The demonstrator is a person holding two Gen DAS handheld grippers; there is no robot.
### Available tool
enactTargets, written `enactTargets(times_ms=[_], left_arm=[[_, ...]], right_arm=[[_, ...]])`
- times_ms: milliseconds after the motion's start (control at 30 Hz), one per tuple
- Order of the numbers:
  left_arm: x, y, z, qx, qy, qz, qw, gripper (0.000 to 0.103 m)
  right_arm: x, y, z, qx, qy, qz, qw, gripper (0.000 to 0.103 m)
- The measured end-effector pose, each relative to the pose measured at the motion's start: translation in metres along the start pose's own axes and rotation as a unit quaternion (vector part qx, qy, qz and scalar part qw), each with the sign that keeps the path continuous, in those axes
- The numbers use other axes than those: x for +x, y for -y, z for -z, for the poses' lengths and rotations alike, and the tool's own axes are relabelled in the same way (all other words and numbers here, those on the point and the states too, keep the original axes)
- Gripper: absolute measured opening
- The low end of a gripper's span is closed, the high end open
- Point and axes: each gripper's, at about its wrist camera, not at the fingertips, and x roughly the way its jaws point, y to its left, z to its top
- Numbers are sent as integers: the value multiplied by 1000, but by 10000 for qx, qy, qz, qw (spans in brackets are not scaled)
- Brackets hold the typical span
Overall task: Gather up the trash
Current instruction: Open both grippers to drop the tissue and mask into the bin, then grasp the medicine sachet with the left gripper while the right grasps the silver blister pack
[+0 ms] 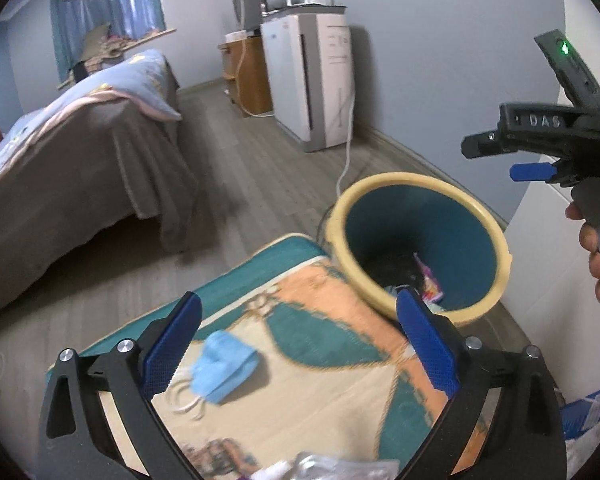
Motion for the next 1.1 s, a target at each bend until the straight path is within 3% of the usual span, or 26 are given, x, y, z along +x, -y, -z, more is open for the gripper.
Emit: enactTargets(times_ms=[233,367,467,667,933,1100], left_arm=[[-47,-41,17,-145,-6,-311,9994,97],[-72,-62,35,-353,-100,-467,9982,97],[-86,-77,48,-606,-147,-512,9967,97],[-112,-98,79,-956,-237,-595,9934,97],[-112,-119,114,-1060,-408,-938,9891,98],[-105,-123,131,-1220,-603,-714,9881,98]], right_arm=[[-5,-21,5,-490,42,397,9980,97],[-2,-34,13,-547,-27,357,9979,97],[7,-52,27,-721,-354,166,9966,97],[6,-102,57,-1559,-564,19,9862,97],[6,-142,101,-2098,-838,156,9740,97],[13,-159,134,-2266,-1109,266,9673,97]])
